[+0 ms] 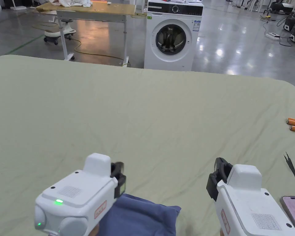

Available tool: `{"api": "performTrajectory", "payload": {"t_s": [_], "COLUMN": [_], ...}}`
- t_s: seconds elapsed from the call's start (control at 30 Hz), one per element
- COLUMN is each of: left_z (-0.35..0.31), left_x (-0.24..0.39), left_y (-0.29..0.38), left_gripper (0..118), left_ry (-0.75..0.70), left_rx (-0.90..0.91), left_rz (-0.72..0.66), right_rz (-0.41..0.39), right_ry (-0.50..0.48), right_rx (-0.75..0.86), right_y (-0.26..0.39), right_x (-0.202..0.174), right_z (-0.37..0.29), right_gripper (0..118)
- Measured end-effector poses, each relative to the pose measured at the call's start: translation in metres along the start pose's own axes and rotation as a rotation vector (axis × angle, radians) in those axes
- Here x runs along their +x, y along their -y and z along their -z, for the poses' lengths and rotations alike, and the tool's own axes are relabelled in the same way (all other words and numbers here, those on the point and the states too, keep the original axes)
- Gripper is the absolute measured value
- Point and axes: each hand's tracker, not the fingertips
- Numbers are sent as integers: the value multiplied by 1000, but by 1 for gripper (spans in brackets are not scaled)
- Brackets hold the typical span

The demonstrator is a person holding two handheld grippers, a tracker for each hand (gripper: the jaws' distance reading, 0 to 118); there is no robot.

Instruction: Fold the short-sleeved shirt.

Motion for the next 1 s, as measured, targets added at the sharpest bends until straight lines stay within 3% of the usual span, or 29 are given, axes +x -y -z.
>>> {"api": "performTrajectory", "payload": {"t_s": [0.1, 0.27, 0.5, 0.7, 0.8, 1.0], "left_z": [-16, -30, -45, -51, -51, -52], "left_x": [-10, -29, -53, -60, -62, -66], "left_y": [-2, 4, 7, 13, 18, 30], "left_gripper": [0, 0, 0, 0, 0, 0], "left_ry": [-185, -359, -364, -343, -323, -284], "left_rx": [149, 267, 272, 249, 228, 180], "left_rz": [74, 104, 33, 34, 14, 3], "right_rz": [3, 10, -6, -64, -77, -141], "right_ry": [8, 23, 7, -168, -208, -145], "right_rx": [48, 106, 93, -147, -231, -272], "right_y": [-5, -10, -10, 49, 80, 120], "right_x": [-7, -15, -20, -63, -86, -102], "right_z": [0, -3, -18, -34, -31, -5], "right_gripper": [0, 0, 0, 0, 0, 0]}}
